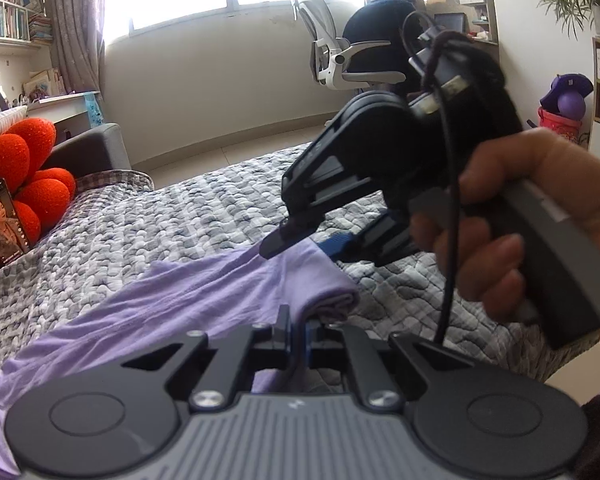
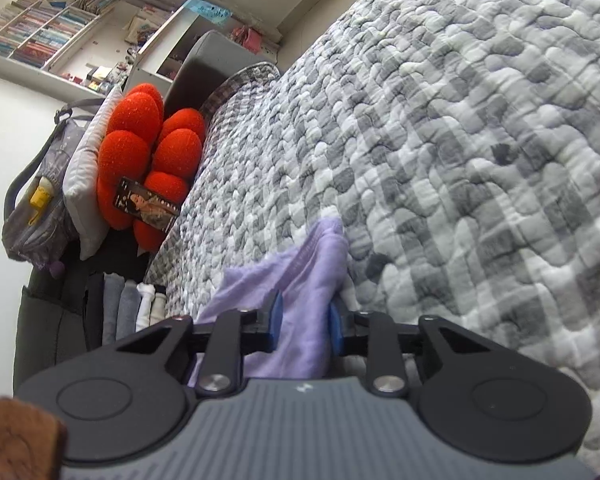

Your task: Fold clothes

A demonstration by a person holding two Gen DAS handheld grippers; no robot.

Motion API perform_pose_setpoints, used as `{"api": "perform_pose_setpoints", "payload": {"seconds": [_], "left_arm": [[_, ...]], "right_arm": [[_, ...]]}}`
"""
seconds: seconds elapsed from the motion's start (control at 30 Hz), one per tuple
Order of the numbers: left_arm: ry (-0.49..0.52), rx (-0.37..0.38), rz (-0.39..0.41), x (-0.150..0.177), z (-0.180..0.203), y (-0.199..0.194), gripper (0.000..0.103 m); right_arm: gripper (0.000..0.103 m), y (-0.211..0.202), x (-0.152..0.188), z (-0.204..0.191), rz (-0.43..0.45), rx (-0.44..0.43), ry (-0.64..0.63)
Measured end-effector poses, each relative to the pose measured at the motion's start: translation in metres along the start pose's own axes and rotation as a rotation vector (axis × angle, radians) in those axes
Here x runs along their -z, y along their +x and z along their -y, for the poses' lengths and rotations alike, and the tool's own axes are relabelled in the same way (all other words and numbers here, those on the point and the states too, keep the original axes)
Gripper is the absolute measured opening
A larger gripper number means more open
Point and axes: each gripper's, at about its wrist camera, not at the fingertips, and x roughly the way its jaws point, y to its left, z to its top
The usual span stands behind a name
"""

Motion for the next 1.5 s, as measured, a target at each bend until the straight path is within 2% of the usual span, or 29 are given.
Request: {"api": "perform_pose_setpoints", "payload": {"seconds": [0.03,0.1,0.2,0.5,0.93,1.17,1.4,1.5], "left_arm": [[-0.005,0.002,0.001,0.000,-0.001,-0.001,0.005],[-0.011,0.003,0.007,0.000,-0.003,-0.003,0.005],[-0.023,0.007,0.024,-0.002,-0.003,-0.007,0.005],[-0.021,0.046,0.059,-0.011,0.013,-0.015,0.005],[-0.060,0.186,0.082,-0.028,0.056,-0.013,0.004],[-0.154,0.240,0.064,-0.024,0.061,-0.006,0.005],[-0.292,0.233,0.090,-0.014,0.046,-0.016,0.005],[-0.339,0.225,0.113,-0.019,0.035,-0.024,0.005]], "right_arm": [[0.022,0.001,0.000,-0.001,0.012,0.003,0.002],[0.011,0.004,-0.001,-0.002,0.036,0.010,0.006],[0.008,0.002,-0.001,-0.008,0.077,0.015,-0.001],[0.007,-0.023,-0.004,-0.010,0.144,0.001,-0.015],[0.007,-0.083,-0.014,0.022,0.230,0.003,0.037],[0.007,-0.099,-0.010,0.036,0.230,0.037,0.060],[0.007,-0.090,-0.007,0.021,0.215,0.037,0.089],[0.007,-0.084,-0.008,0.010,0.212,0.019,0.096]]}}
